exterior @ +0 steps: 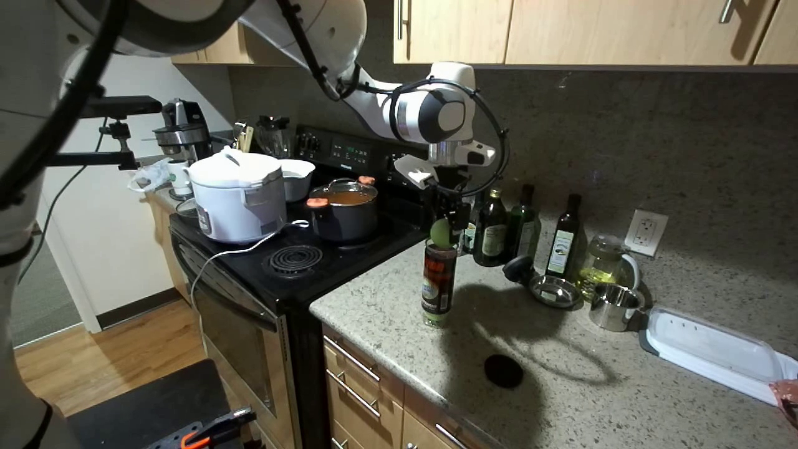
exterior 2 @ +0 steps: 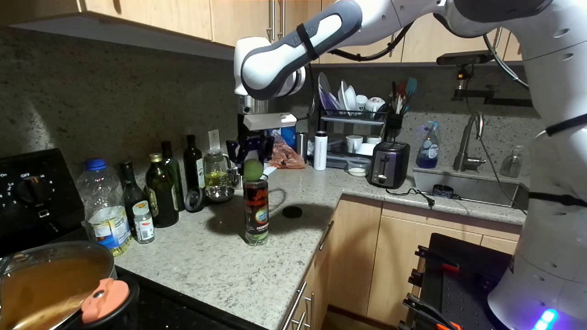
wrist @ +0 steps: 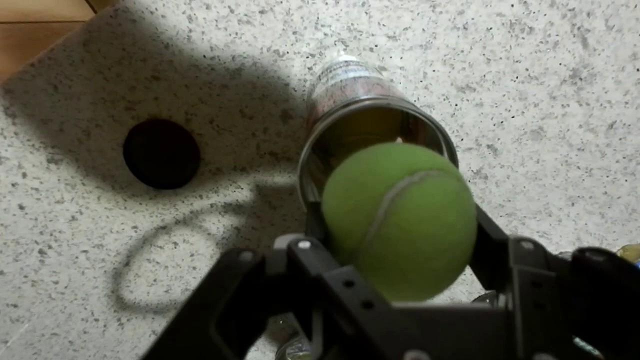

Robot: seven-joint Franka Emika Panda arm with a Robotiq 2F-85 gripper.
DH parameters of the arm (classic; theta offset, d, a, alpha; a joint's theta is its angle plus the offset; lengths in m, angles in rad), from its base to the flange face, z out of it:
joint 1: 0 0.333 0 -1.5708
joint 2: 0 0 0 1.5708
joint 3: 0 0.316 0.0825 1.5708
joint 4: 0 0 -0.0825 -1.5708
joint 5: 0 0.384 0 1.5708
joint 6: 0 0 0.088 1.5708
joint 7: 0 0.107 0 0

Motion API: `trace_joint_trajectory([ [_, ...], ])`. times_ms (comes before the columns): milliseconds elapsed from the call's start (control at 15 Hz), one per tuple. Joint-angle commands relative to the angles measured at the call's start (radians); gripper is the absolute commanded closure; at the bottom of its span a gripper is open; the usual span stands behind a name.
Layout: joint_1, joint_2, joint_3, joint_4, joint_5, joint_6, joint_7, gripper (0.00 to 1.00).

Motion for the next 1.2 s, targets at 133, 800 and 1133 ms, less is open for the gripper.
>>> trace_joint_trajectory([
  [133, -0.010, 0.011, 0.008, 0.021, 0.048, -0.039, -0.032, 0.58],
  [800, -0.010, 0.019, 0.003, 0.021, 0.054, -0.047, -0.023, 0.58],
  [1133, -0.010, 0.016, 0.003, 0.018, 0.055, -0.044, -0.024, 0.35],
])
